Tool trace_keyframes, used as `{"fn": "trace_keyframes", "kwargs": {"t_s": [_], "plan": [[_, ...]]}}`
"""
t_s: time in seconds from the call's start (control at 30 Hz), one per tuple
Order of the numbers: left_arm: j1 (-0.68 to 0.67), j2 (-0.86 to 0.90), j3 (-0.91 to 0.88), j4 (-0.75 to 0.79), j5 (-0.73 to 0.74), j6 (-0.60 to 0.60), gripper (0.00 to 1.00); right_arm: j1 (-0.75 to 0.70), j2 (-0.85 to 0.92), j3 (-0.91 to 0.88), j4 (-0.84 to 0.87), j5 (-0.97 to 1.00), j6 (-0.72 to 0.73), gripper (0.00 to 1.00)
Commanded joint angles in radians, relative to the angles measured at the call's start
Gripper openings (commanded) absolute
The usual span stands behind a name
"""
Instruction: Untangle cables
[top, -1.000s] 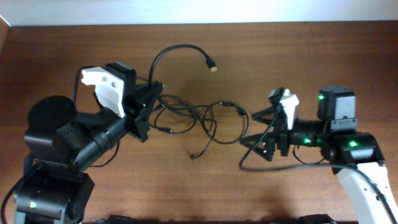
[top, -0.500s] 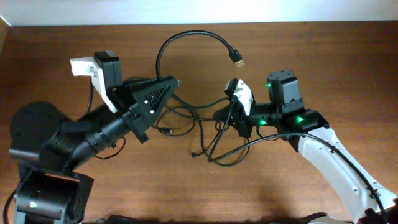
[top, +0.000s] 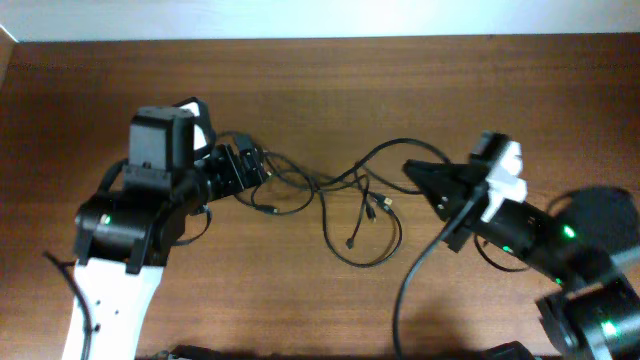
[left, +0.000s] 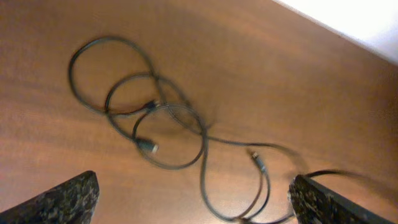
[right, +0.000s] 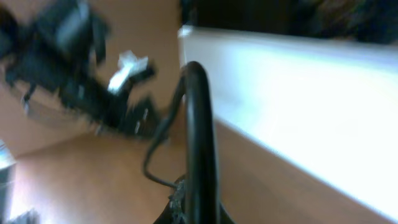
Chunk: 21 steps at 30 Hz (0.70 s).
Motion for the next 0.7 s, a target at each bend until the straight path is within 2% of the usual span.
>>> {"fn": "trace_keyframes", "kwargs": {"t_s": [0.0,0.13,0.37,0.47,0.57,0.67], "plan": [[-0.002,0.069,0.003,-0.050,-0.007,0.009,0.99,0.001,-0.038,0.031,0.025,0.270,0.045,0.04],[-0.003,0.116,0.003,-0.096,0.005,0.009,0.99,0.001,-0.037,0.031,0.055,0.365,0.047,0.04],[-0.003,0.122,0.003,-0.148,0.004,0.010,0.99,0.000,-0.037,0.031,0.225,0.369,0.206,0.04],[-0.003,0.122,0.003,-0.184,0.004,0.010,0.99,0.001,-0.031,0.031,0.172,0.533,0.206,0.04],[-0.003,0.122,0.003,-0.193,0.004,0.010,0.99,0.001,-0.031,0.031,0.160,0.549,0.273,0.04],[-0.003,0.122,0.003,-0.193,0.003,0.009,0.99,0.001,0.000,0.031,0.024,0.549,0.292,0.04]]}}
